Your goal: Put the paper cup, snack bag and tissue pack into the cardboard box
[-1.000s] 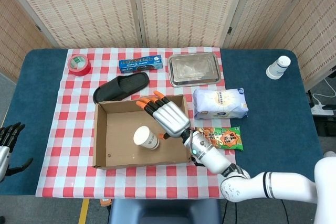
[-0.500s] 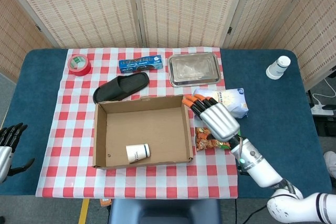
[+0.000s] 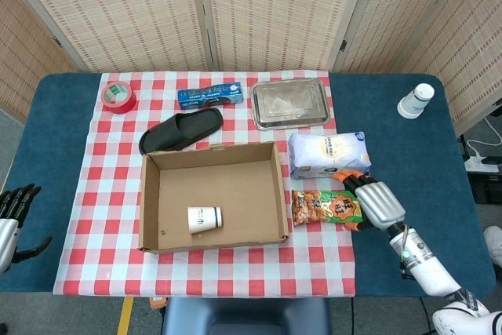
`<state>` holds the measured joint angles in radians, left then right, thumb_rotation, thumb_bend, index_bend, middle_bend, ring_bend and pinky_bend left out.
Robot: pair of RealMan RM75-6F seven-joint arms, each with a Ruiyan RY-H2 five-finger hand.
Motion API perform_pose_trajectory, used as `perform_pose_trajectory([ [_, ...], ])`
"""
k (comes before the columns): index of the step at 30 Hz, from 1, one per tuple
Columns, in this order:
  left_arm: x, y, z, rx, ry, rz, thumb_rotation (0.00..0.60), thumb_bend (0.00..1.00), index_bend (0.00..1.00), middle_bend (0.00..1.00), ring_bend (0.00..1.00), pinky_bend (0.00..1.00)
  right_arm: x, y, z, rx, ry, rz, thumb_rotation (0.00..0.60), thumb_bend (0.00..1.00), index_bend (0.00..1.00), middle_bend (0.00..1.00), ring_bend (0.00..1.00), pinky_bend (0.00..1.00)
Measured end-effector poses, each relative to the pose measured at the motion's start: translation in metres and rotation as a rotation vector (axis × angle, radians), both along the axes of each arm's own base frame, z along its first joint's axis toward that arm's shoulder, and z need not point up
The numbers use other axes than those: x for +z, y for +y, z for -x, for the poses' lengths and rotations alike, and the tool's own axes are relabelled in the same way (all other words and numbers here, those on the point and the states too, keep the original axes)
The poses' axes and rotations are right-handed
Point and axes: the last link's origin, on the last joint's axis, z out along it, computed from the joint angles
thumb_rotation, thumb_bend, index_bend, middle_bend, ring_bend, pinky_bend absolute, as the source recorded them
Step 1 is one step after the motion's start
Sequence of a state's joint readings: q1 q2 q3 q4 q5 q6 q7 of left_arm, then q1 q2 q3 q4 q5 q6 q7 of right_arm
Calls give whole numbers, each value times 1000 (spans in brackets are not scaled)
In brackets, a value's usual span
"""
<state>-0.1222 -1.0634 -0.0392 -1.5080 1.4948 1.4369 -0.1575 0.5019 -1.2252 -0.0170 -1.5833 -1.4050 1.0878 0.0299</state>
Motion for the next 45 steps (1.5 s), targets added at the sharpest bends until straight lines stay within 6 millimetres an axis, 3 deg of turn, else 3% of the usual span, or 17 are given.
perform_pose_trajectory([
  [7, 1, 0, 1, 3, -2, -2, 600, 225, 0, 0, 0, 0, -16, -5, 14, -45, 12, -56, 600, 0, 161, 129, 66, 271],
  [30, 3, 0, 1, 1, -15, -7, 600, 225, 0, 0, 0, 0, -47, -23, 15, -72, 22, -119, 600, 0, 183, 135, 73, 292],
  [45, 5, -1, 2, 2, -24, -9, 600, 225, 0, 0, 0, 0, -60, -28, 16, -77, 41, -132, 600, 0, 342, 209, 162, 338],
])
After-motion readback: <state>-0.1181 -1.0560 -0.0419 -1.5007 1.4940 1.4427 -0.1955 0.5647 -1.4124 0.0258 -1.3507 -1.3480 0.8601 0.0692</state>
